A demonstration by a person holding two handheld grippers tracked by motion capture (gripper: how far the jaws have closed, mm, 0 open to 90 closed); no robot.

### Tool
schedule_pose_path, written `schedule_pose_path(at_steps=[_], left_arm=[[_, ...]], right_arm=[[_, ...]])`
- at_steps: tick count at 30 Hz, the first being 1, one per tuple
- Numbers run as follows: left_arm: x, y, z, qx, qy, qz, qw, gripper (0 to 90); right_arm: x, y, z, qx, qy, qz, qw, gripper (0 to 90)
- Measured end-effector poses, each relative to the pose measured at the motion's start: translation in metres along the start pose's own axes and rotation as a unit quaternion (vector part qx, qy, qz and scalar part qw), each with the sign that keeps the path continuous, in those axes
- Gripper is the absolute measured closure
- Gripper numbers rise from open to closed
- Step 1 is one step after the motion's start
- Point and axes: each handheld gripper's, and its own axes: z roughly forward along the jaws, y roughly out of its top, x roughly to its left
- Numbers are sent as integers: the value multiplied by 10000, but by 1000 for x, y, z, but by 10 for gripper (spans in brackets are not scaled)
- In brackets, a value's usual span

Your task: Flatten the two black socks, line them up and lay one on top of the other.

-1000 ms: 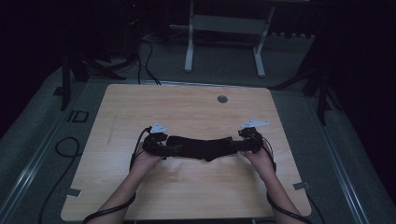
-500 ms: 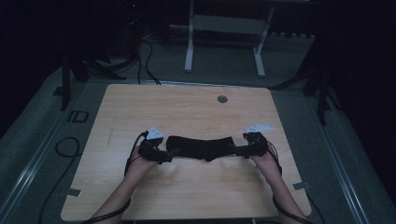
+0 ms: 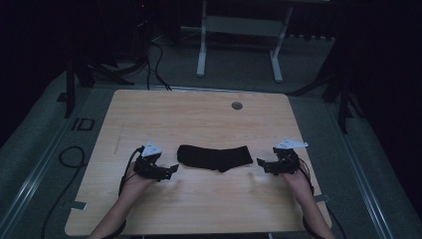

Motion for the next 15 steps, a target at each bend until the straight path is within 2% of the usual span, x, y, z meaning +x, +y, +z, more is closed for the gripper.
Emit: schedule_pose_path(at_steps=[6, 12, 15], left_arm=[[7, -10, -10, -38, 53, -122, 9999, 113], [14, -17, -18, -122, 124, -171, 9997, 92], [18, -21, -23, -115, 265, -182, 9994, 92]], right_arm=[[-7, -13, -9, 68, -41, 136, 9999, 126], [-15, -24, -18, -18, -170, 220, 9996, 127], [-20, -30, -21, -29, -241, 337, 9991, 127]])
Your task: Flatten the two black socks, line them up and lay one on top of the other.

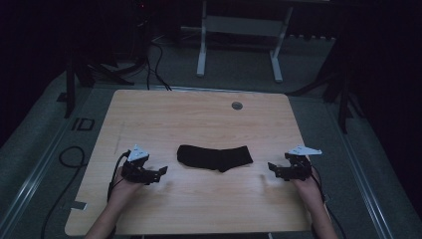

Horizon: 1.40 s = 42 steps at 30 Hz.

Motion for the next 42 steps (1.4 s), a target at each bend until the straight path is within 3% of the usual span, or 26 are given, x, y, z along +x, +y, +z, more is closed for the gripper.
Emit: schedule_pose_path(at_steps=[9, 12, 18, 21, 25, 30, 33, 37, 42], left_arm=[[21, -16, -16, 21, 263, -342, 9991, 92], [26, -23, -20, 108, 408, -364, 9984, 92], [34, -30, -30, 136, 492, -381, 9980, 92], [43, -37, -37, 215, 621, -499, 9966, 92], [51, -41, -46, 131, 720, -631, 9953, 92], [56, -42, -53, 35, 839, -719, 9939, 92], [61, -42, -57, -74, 850, -792, 9932, 92], [66, -44, -64, -242, 934, -916, 9911, 92], [69, -45, -66, -257, 1056, -891, 9901, 92]], right_arm=[[-17, -20, -9, 37, -343, 255, 9991, 131], [-23, -25, -12, -36, -428, 378, 9984, 132], [-33, -31, -19, -106, -608, 500, 9968, 134], [-40, -35, -25, -156, -721, 625, 9953, 134], [-46, -37, -31, -249, -750, 880, 9930, 138], [-53, -43, -35, -315, -1046, 924, 9897, 138], [-57, -45, -39, -500, -1129, 1031, 9870, 138], [-60, -46, -40, -535, -1174, 1059, 9860, 138], [-60, -45, -36, -427, -1304, 1015, 9853, 139]])
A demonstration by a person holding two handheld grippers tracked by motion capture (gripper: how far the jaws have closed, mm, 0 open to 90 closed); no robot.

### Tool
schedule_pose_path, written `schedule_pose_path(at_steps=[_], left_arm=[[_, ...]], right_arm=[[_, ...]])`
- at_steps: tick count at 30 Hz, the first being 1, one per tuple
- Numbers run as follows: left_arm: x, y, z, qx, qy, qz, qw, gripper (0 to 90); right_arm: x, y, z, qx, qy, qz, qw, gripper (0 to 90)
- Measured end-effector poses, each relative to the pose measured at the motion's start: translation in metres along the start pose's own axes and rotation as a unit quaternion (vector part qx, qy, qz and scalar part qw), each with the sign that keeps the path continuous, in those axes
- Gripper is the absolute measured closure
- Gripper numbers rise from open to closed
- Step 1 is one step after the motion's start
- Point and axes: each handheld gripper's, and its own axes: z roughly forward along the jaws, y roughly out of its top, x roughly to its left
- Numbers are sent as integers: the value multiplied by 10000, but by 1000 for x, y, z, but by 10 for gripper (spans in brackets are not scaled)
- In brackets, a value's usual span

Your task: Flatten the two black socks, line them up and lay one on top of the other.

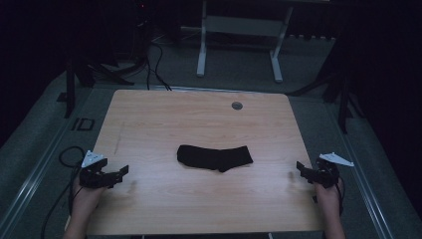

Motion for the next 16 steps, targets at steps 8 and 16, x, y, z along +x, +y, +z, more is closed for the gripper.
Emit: schedule_pose_path(at_steps=[8, 16], left_arm=[[5, -1, -4, -166, 368, -100, 9991, 92], [6, -2, -4, -171, 399, -147, 9989, 93]], right_arm=[[-2, -1, 0, -69, -46, 54, 10000, 139], [-3, -2, 1, -66, -66, 71, 9999, 141]])
